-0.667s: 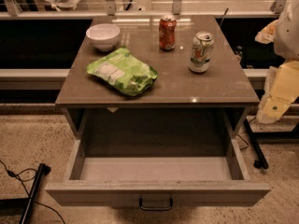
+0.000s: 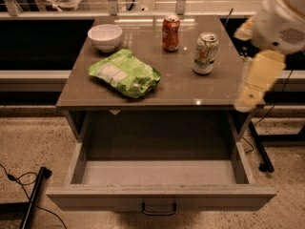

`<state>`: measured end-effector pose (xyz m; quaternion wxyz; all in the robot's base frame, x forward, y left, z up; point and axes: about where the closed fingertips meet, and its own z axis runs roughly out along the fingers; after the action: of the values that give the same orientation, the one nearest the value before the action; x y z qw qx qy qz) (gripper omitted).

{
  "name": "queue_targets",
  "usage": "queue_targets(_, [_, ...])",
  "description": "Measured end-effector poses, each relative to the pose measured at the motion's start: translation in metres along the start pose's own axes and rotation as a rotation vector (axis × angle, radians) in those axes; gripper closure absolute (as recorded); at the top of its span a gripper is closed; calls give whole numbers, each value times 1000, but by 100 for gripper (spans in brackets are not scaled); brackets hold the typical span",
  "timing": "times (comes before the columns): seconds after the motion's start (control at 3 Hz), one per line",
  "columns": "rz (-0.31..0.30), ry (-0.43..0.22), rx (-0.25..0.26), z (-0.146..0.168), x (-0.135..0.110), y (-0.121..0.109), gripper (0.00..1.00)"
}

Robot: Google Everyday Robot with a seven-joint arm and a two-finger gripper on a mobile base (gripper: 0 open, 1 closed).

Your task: Place green rice chip bag into top drawer

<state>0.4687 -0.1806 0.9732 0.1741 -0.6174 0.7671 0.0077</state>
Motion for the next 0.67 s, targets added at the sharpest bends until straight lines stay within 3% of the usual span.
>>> queue_targets(0.33, [-72,-96,-30,22,-73,-31,0])
queue_targets(0.67, [-67,-161,-54,46,-131,-54,0])
